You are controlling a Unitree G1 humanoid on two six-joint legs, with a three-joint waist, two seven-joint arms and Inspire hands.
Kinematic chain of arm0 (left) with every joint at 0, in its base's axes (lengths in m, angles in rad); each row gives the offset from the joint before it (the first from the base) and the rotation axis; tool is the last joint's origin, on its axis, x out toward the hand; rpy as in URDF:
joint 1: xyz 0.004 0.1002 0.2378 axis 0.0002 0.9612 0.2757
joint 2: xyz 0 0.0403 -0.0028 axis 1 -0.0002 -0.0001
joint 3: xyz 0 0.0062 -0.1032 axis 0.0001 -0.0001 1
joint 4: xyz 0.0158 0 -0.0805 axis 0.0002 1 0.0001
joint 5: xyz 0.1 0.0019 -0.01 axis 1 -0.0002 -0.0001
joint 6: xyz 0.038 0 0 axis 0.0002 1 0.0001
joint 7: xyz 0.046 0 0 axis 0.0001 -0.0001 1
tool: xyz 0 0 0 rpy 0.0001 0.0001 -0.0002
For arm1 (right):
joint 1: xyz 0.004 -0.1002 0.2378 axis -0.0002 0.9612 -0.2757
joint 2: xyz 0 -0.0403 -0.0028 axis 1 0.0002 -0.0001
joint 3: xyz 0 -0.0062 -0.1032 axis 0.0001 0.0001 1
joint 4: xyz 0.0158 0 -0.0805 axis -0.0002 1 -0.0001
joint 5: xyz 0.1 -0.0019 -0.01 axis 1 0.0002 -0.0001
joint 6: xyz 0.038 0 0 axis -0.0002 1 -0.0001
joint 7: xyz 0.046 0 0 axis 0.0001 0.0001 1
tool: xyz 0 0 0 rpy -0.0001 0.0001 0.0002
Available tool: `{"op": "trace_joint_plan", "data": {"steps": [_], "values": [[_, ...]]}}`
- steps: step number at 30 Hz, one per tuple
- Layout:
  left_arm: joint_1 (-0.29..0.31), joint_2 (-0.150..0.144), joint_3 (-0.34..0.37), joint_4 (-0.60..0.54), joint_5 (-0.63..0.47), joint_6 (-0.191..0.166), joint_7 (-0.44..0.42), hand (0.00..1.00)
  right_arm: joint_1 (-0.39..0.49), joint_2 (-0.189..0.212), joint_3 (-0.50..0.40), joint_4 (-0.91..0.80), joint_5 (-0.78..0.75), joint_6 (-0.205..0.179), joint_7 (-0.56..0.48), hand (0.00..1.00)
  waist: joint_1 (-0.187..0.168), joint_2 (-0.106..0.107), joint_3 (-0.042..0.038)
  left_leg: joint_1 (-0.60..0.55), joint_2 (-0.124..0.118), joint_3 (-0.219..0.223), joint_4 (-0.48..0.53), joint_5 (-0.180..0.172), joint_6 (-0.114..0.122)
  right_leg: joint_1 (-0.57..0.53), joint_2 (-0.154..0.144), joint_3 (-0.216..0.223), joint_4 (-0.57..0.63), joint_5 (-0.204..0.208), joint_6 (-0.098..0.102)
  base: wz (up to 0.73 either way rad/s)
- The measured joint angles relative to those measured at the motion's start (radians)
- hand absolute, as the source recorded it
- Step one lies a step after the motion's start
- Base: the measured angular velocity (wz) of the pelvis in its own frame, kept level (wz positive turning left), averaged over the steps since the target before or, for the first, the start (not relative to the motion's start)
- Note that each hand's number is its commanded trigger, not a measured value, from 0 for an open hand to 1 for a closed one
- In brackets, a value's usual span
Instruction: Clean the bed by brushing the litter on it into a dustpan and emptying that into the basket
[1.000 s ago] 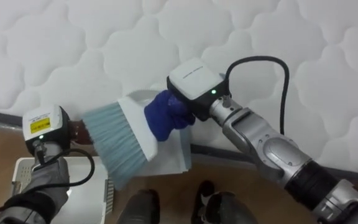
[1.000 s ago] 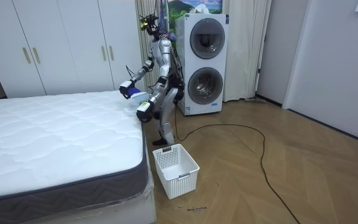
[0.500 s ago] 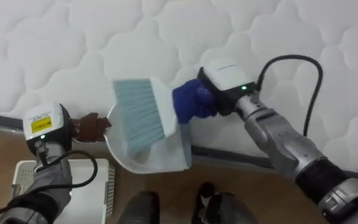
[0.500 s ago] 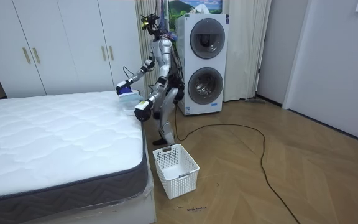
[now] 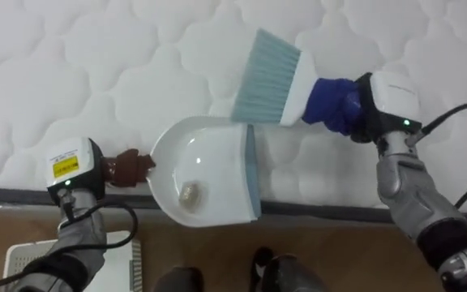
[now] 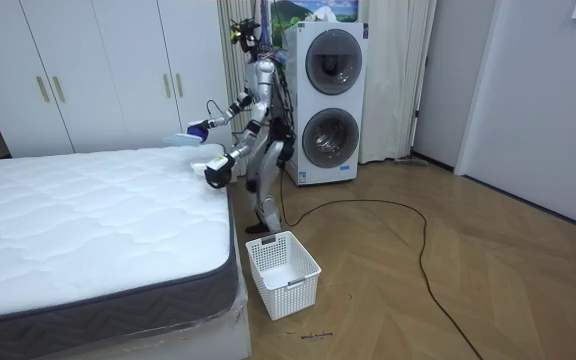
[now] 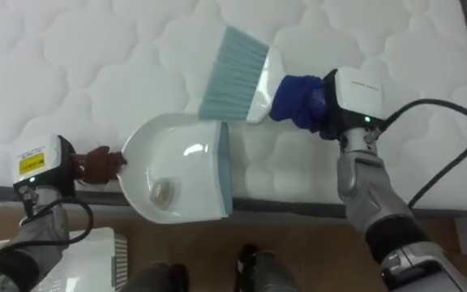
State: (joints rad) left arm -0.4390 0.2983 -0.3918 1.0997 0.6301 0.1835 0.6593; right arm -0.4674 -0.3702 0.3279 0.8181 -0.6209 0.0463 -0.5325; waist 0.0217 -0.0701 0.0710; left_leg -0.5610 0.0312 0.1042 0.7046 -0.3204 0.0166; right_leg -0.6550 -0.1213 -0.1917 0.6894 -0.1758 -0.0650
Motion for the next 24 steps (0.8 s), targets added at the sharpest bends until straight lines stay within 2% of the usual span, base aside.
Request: {"op": "trace_joint_plan", "data": {"steps": [1,2,3,4,5,9,12,14,15,16,17,19,20,21,22,24], "values": [[0.002,0.0,0.004,0.001,-0.009,-0.003,-0.002,1.0,0.001,-0.001,-0.008,0.011,0.008,0.0,-0.008,0.91,0.0,0.0,0.0,0.013,0.001,0.0,-0.009,0.0,0.0,0.013,0.0,-0.001,-0.008,0.0,0.0,-0.03],[0.008,0.0,0.018,0.0,-0.009,-0.006,-0.004,1.0,0.001,-0.002,-0.017,0.019,0.012,0.0,-0.012,0.74,-0.001,0.0,0.0,0.03,0.004,0.001,-0.02,0.0,0.0,0.029,0.0,-0.001,-0.018,0.0,0.001,0.0],[0.009,0.0,0.029,0.0,-0.009,-0.009,-0.008,1.0,0.001,-0.002,-0.026,0.02,0.013,0.0,-0.012,0.43,-0.001,0.0,0.0,0.037,0.005,0.002,-0.023,0.0,-0.001,0.036,0.0,-0.002,-0.021,-0.001,0.002,0.0],[0.011,0.0,0.045,0.0,-0.01,-0.011,-0.014,1.0,0.001,-0.004,-0.046,0.022,0.023,0.0,-0.014,0.05,0.0,0.0,0.0,0.054,0.008,0.003,-0.037,0.0,-0.001,0.053,0.002,-0.003,-0.032,-0.001,0.002,0.0],[0.018,0.0,0.064,0.0,-0.009,-0.014,-0.015,1.0,0.002,-0.007,-0.063,0.023,0.031,0.0,-0.015,0.0,0.002,-0.001,-0.0005,0.077,0.008,0.007,-0.052,0.0,-0.002,0.07,0.001,-0.001,-0.039,-0.003,0.004,-0.05],[0.048,0.001,0.102,-0.009,-0.009,-0.021,-0.025,1.0,0.026,-0.024,-0.091,0.023,0.047,0.001,-0.022,0.0,0.006,-0.002,-0.001,0.159,0.007,0.006,-0.104,0.001,-0.002,0.146,0.005,-0.003,-0.073,-0.009,0.013,-0.03],[0.096,0.001,0.128,-0.071,-0.006,-0.023,-0.041,1.0,0.06,-0.026,-0.118,0.012,0.07,0.015,-0.022,0.0,0.007,-0.004,-0.009,0.211,0.001,-0.001,-0.146,0.002,-0.001,0.205,0.009,-0.008,-0.107,-0.012,0.023,0.08],[0.168,-0.003,0.161,-0.146,0.008,-0.024,-0.054,1.0,0.146,-0.025,-0.166,-0.066,0.066,0.035,-0.018,0.0,-0.001,-0.007,-0.0285,0.256,-0.009,-0.024,-0.192,0.017,0.004,0.258,0.009,-0.004,-0.142,-0.018,0.038,0.31],[0.18,-0.003,0.167,-0.155,0.011,-0.024,-0.061,1.0,0.167,-0.025,-0.179,-0.087,0.066,0.04,-0.018,0.0,-0.006,-0.006,-0.0311,0.269,-0.012,-0.029,-0.204,0.022,0.007,0.274,0.01,0.005,-0.151,-0.02,0.043,0.48],[0.203,-0.002,0.181,-0.172,0.021,-0.023,-0.08,1.0,0.199,-0.025,-0.206,-0.119,0.066,0.044,-0.018,0.0,-0.016,-0.002,-0.0374,0.294,-0.018,-0.043,-0.225,0.03,0.009,0.306,0.018,0.034,-0.173,-0.021,0.054,0.58],[0.226,0.0,0.193,-0.193,0.019,-0.02,-0.093,1.0,0.221,-0.025,-0.231,-0.147,0.08,0.045,-0.017,0.0,-0.03,0.003,-0.0491,0.311,-0.025,-0.068,-0.242,0.034,0.01,0.335,0.028,0.053,-0.196,-0.024,0.065,0.62],[0.262,0.011,0.194,-0.245,0.019,-0.019,-0.11,1.0,0.263,-0.026,-0.259,-0.201,0.115,0.051,-0.017,0.0,-0.045,0.004,-0.0532,0.353,-0.037,-0.112,-0.272,0.045,0.011,0.396,0.037,0.072,-0.228,-0.03,0.077,0.72],[0.286,0.011,0.196,-0.282,0.015,-0.019,-0.118,1.0,0.3,-0.026,-0.276,-0.235,0.135,0.051,-0.017,0.0,-0.043,0.007,-0.0677,0.378,-0.038,-0.125,-0.29,0.048,0.011,0.434,0.045,0.088,-0.259,-0.029,0.083,0.67],[0.301,0.01,0.203,-0.303,0.014,-0.02,-0.124,1.0,0.316,-0.026,-0.282,-0.251,0.144,0.051,-0.014,0.0,-0.043,0.01,-0.0736,0.394,-0.037,-0.134,-0.299,0.048,0.01,0.453,0.05,0.095,-0.274,-0.028,0.086,0.5],[0.331,0.01,0.224,-0.356,0.016,-0.021,-0.132,1.0,0.341,-0.026,-0.289,-0.284,0.146,0.051,-0.006,0.0,-0.038,0.012,-0.0753,0.417,-0.037,-0.148,-0.31,0.05,0.01,0.487,0.056,0.106,-0.298,-0.027,0.087,0.37],[0.383,0.008,0.271,-0.42,0.01,-0.028,-0.144,1.0,0.375,-0.025,-0.289,-0.337,0.148,0.052,0.024,0.0,-0.029,0.021,-0.0764,0.45,-0.039,-0.179,-0.329,0.051,0.008,0.54,0.059,0.096,-0.329,-0.027,0.088,0.38]]}}
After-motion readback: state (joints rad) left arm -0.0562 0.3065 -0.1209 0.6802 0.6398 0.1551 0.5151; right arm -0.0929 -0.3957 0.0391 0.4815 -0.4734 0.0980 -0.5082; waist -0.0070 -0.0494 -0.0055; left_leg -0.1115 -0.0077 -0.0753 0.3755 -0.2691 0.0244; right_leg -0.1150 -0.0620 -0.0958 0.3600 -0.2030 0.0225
